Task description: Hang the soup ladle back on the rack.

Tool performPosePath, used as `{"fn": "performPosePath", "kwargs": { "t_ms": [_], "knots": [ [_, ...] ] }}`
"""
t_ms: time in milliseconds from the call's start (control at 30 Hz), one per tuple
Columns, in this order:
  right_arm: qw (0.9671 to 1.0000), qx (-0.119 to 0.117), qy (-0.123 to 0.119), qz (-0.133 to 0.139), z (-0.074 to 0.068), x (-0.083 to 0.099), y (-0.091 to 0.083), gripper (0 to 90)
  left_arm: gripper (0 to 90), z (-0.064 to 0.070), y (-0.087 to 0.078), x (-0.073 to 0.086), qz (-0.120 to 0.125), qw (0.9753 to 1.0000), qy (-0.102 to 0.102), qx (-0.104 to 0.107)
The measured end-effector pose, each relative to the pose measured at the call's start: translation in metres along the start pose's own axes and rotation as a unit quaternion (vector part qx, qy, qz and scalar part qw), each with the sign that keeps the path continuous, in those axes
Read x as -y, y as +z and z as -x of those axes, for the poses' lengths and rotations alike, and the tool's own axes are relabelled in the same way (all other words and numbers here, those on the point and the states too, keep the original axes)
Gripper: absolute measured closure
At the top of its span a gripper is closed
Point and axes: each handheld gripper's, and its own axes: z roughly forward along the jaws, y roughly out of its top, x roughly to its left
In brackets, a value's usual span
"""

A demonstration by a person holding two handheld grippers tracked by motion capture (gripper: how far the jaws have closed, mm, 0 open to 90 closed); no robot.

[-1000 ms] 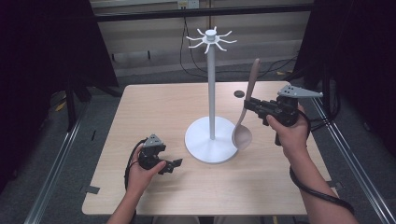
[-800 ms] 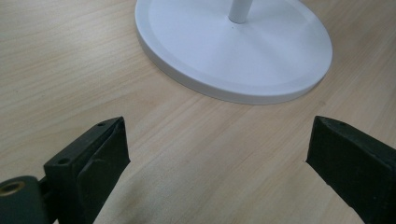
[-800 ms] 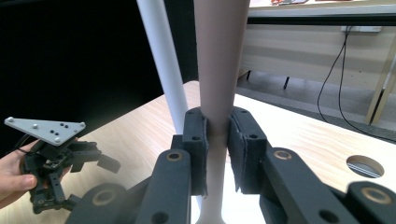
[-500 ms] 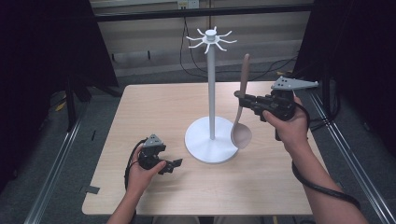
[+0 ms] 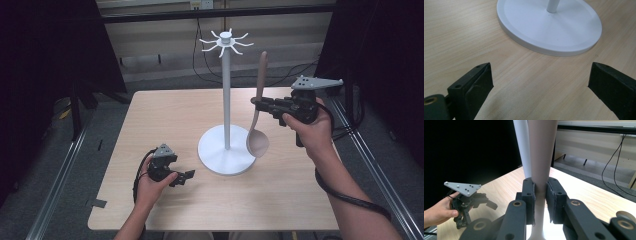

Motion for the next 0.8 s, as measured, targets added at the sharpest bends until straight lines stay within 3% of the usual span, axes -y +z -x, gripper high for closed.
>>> {"fn": "performPosePath", "kwargs": {
  "t_ms": [800],
  "knots": [
    [0.9998,-0.012,-0.017,-0.003,-0.007,-0.019,0.003,77.9,5.2,-0.001,-0.001,0.000,0.001,1.0000,0.003,-0.001]
  ]
}}
